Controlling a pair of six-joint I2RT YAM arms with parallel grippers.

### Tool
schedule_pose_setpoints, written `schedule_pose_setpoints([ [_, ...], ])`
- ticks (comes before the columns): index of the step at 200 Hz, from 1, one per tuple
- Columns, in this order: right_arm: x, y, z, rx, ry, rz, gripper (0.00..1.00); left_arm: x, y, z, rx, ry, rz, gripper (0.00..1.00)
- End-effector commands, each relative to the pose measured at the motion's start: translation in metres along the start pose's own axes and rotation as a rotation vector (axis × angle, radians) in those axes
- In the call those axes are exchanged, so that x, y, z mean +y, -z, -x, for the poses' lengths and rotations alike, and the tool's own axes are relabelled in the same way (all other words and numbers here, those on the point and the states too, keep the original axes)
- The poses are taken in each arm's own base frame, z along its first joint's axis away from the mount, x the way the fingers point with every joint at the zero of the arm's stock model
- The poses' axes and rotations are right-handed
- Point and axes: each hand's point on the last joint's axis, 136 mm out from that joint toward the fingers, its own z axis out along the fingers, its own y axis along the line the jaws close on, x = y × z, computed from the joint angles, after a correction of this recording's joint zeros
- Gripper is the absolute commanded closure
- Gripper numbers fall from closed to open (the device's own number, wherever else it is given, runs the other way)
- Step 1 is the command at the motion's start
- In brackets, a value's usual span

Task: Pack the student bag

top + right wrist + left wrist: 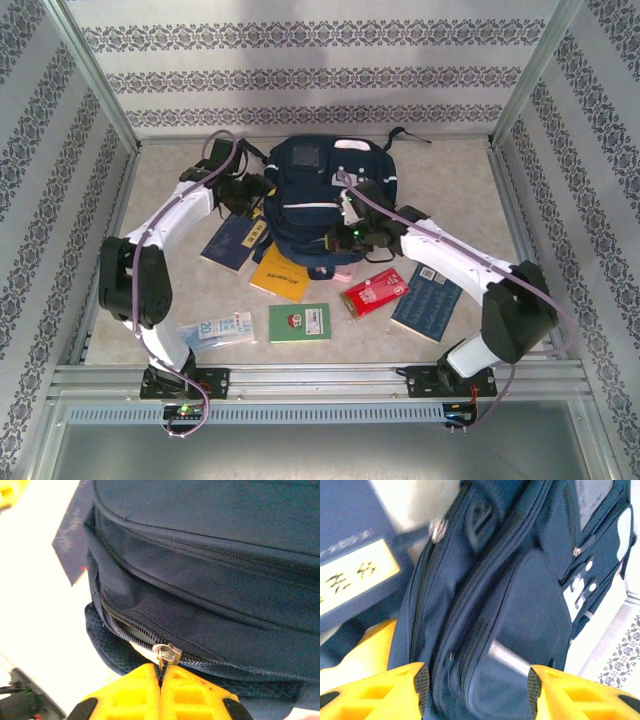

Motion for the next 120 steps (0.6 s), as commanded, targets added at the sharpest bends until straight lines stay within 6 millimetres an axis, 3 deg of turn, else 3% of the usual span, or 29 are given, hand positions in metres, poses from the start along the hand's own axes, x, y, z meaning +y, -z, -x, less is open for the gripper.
schedule_pose_setpoints([
  [1,0.060,0.001,0.026,-0.052,-0.010,0.185,1.00,0.038,0.014,-0.032,0.082,0.089,0.101,0.43],
  [18,0.068,-0.009,0.023,-0.032,0.002,0.191,1.00,0.047,0.015,-0.045,0.115,0.123,0.093,0.41],
  [52,0.071,-0.030,0.009,0.014,0.026,0.177,1.00,0.047,-0.001,-0.062,0.174,0.137,0.075,0.42],
  [93,0.064,-0.045,-0.001,0.038,0.036,0.145,1.00,0.050,-0.027,-0.073,0.221,0.130,0.099,0.46],
  [120,0.057,-0.054,-0.005,0.048,0.032,0.131,1.00,0.063,-0.044,-0.081,0.240,0.136,0.135,0.50],
])
